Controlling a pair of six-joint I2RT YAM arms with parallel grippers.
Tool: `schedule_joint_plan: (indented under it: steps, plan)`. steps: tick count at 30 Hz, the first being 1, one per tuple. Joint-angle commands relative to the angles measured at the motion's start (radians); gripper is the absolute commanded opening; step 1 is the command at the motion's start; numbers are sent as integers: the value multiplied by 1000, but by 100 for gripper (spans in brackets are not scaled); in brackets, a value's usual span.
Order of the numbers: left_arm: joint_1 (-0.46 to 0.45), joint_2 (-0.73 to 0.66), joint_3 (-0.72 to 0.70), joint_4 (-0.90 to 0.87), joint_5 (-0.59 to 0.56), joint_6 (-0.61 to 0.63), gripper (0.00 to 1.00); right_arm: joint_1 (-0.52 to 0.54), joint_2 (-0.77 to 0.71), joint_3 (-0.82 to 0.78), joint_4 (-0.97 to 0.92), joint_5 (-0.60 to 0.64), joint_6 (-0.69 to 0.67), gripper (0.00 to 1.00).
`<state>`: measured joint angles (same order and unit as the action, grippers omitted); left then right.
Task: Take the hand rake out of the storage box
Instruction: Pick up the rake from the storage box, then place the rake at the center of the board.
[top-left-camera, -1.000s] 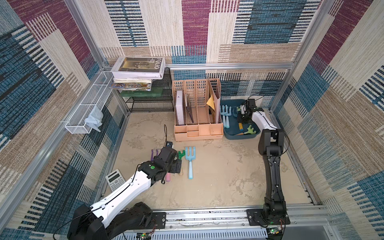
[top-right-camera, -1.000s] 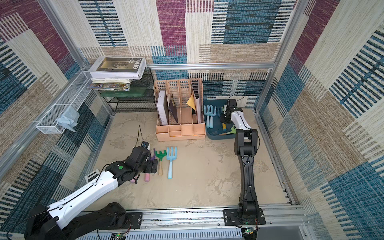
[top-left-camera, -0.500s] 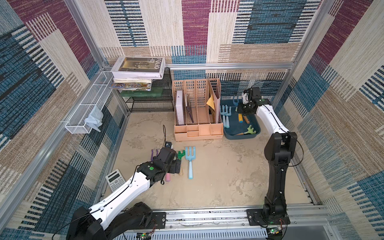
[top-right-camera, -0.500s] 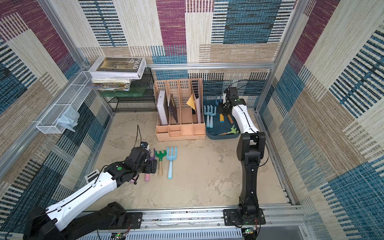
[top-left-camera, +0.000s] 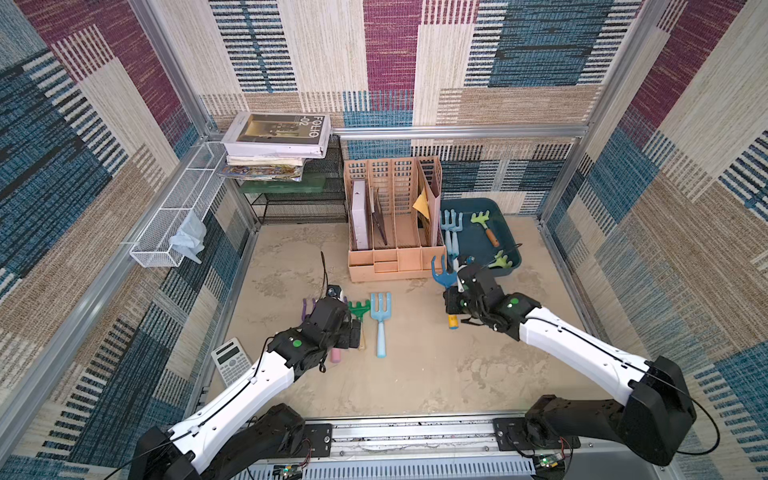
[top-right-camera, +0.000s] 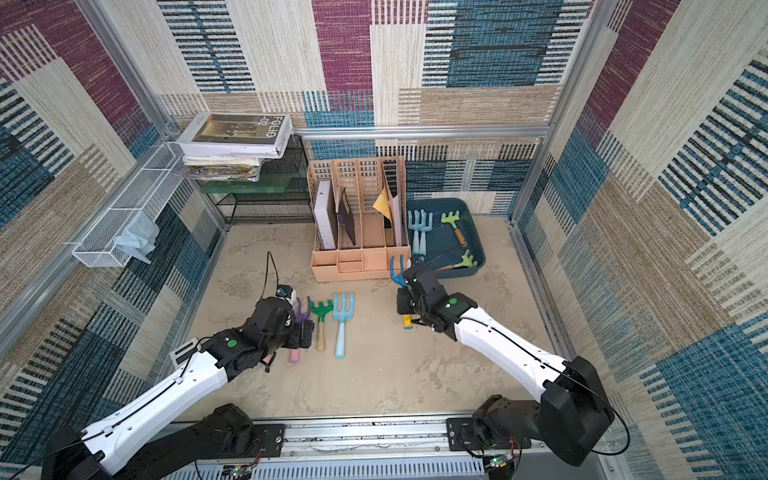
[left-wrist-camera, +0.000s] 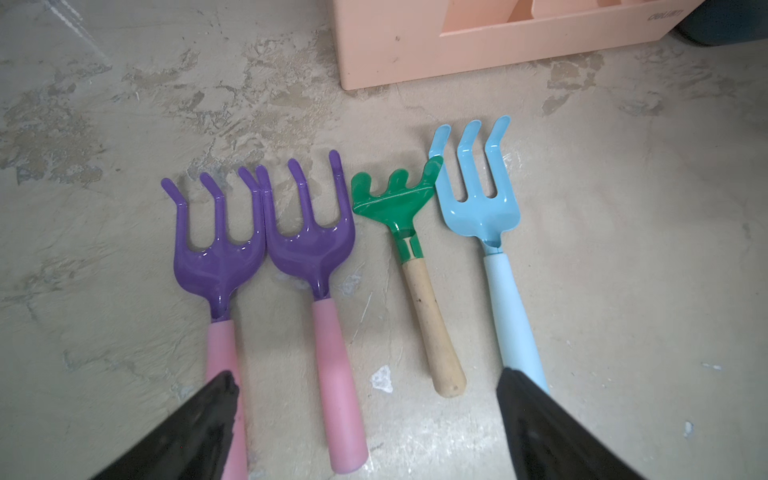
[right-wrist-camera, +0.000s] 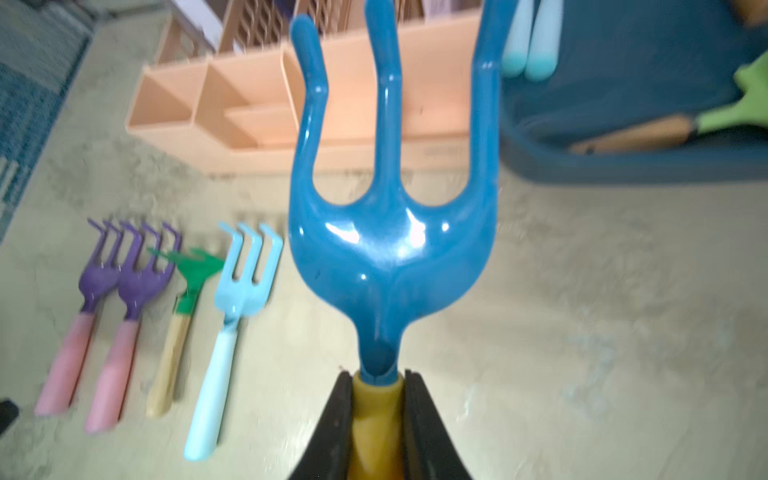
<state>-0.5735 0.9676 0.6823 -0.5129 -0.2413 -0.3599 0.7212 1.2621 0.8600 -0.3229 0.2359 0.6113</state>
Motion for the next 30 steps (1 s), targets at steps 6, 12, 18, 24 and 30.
schedule_joint_plan:
  steps: [6,12,18,24,30]
  plan:
    - [1,6,-2,43,61,-5,99,170,132,-125,139,106,194,3]
    - [-2,109,53,1,21,-143,99,187,299,-69,168,113,175,10]
    - [-67,231,105,8,36,-254,99,177,355,-65,201,96,173,27]
    - [-190,300,177,4,-21,-317,99,141,280,-122,305,19,112,73]
    - [-326,363,251,-12,-81,-393,97,25,36,-217,207,136,73,95]
